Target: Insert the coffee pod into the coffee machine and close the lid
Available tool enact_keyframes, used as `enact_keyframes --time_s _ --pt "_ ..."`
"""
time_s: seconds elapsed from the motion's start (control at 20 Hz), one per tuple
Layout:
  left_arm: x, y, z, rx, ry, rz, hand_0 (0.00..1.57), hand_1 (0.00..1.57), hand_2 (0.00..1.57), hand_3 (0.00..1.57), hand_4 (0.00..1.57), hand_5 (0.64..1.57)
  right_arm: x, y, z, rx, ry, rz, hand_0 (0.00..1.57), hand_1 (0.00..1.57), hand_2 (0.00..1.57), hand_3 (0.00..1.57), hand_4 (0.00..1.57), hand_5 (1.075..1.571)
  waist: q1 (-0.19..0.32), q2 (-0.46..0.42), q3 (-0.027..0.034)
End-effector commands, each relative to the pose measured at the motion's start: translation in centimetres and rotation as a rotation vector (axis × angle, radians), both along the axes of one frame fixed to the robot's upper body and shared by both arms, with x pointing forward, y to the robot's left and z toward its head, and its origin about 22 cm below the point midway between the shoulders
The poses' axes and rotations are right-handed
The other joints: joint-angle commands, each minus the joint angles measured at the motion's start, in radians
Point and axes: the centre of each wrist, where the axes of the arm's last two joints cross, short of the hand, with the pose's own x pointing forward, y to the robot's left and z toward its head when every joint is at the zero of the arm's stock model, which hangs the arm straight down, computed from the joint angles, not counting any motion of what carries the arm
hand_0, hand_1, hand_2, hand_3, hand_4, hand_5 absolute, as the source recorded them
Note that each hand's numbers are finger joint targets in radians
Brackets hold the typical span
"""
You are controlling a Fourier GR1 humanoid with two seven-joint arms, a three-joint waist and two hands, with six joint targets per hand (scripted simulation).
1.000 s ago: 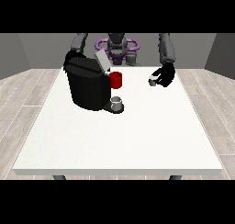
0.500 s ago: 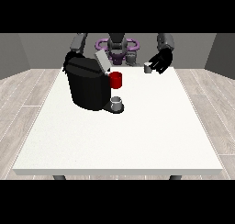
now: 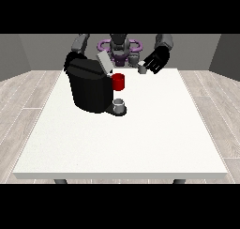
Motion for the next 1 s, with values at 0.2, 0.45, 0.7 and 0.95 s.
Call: enact_keyframes --time_s 0.2,0.45,0.7,0.95 --pt "1.7 -1.8 5.4 -0.046 -0.072 0.041 1.21 1.21 1.25 1.2 0.51 1.571 0.7 2.6 2.1 -0.005 -0.044 0.056 0.0 0.0 0.0 0.0 0.5 1.571 -0.063 0.031 0.0" --pt "2.0 0.3 9.6 -0.042 -0.129 0.088 1.26 1.26 1.32 1.26 0.49 1.571 1.4 3.1 5.1 -0.035 -0.105 0.08 0.0 0.0 0.0 0.0 0.49 1.571 -0.13 0.082 -0.0002" --pt "2.2 -1.1 9.0 -0.019 -0.165 0.079 1.26 1.26 1.31 1.24 0.51 1.571 1.5 2.7 5.4 -0.032 -0.139 0.06 0.0 0.0 0.0 0.0 0.51 1.571 -0.134 0.131 -0.0001" --pt "2.4 -2.0 8.8 -0.014 -0.146 0.067 1.31 1.31 1.33 1.24 0.49 1.571 1.6 0.6 5.6 -0.045 -0.144 0.031 0.0 0.0 0.0 0.0 0.52 1.571 -0.13 0.115 0.0001"
